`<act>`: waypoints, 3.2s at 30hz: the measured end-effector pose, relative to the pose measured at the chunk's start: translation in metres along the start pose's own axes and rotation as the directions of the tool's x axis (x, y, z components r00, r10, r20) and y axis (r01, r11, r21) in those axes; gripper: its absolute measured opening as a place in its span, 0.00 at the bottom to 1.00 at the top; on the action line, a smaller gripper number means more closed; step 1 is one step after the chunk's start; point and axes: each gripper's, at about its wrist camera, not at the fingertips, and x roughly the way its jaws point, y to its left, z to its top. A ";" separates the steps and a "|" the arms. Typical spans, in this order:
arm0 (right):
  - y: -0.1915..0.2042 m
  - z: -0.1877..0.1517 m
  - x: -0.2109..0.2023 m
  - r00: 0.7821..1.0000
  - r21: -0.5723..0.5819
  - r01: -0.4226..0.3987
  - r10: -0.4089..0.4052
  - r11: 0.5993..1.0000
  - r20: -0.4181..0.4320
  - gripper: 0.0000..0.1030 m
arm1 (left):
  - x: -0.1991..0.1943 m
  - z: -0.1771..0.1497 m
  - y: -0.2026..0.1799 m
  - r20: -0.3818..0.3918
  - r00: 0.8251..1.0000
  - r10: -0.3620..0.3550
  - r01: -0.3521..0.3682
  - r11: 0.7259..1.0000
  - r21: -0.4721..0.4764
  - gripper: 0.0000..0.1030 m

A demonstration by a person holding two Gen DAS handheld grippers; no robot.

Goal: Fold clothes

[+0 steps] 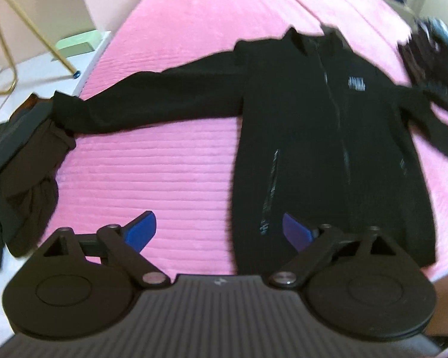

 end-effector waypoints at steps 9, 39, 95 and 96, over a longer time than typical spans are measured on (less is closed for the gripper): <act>0.001 0.001 -0.015 1.000 0.111 -0.003 0.000 0.994 0.023 1.00 | -0.014 0.023 -0.011 0.061 0.996 -0.067 0.067 0.998 -0.004 0.88; 0.083 -0.022 -0.027 0.998 -0.013 -0.055 0.054 0.998 -0.034 1.00 | -0.010 0.017 0.009 0.004 0.999 -0.042 0.042 0.998 0.036 0.88; 0.452 0.008 0.045 0.861 -0.722 -0.393 0.504 0.570 -0.071 0.99 | 0.004 0.008 0.191 0.068 0.969 0.237 -0.242 0.967 0.081 0.88; 0.479 0.008 0.060 0.854 -0.735 -0.400 0.514 0.548 -0.081 0.97 | 0.011 0.015 0.204 0.075 0.968 0.241 -0.248 0.963 0.104 0.88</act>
